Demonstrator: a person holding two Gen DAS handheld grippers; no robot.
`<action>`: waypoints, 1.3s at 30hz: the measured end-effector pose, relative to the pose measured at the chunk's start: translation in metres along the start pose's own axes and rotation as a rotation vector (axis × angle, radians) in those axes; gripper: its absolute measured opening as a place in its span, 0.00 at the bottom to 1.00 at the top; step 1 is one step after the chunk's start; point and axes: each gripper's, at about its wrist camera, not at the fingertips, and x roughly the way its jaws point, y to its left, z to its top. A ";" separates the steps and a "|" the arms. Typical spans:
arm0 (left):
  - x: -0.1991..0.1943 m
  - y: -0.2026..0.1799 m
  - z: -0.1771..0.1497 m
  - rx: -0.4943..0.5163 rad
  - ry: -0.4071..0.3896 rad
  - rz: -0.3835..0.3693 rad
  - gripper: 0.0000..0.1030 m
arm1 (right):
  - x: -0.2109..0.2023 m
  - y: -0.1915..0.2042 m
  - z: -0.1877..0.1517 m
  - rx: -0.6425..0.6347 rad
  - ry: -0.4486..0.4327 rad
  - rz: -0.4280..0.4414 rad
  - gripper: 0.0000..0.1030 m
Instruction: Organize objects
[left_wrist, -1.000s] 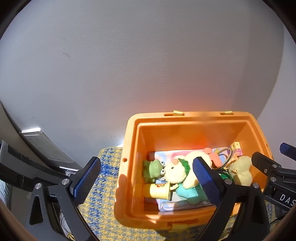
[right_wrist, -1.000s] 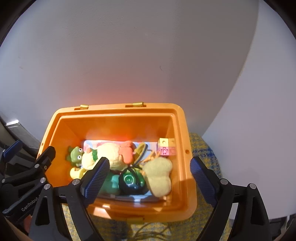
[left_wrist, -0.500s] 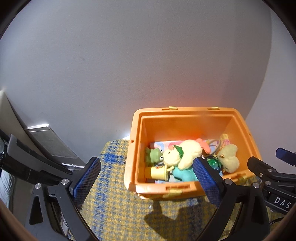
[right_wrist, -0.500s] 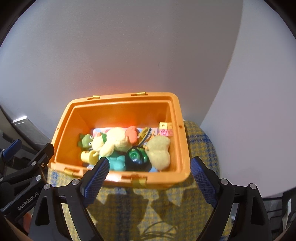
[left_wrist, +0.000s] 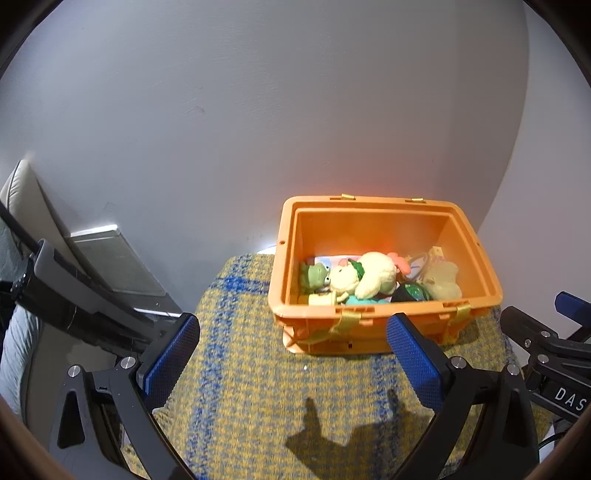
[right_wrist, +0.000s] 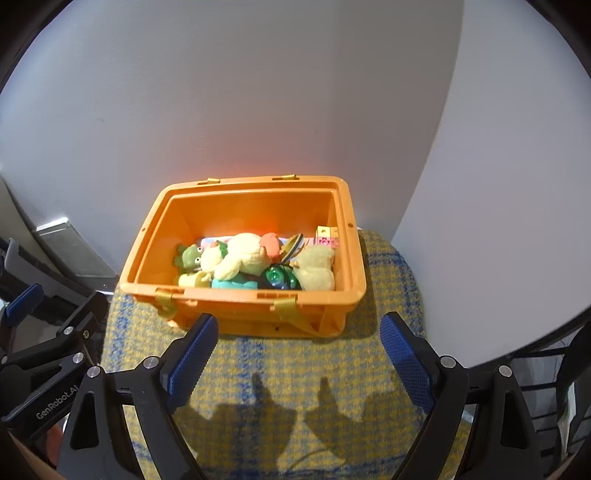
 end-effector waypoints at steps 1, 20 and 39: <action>-0.004 0.001 -0.004 -0.001 -0.001 0.002 1.00 | -0.003 0.000 -0.002 -0.002 -0.002 0.001 0.87; -0.044 0.021 -0.066 -0.004 0.036 -0.012 1.00 | -0.032 -0.003 -0.067 0.035 0.036 0.015 0.87; -0.062 0.028 -0.128 0.018 0.143 -0.057 1.00 | -0.052 -0.007 -0.133 0.035 0.120 0.017 0.87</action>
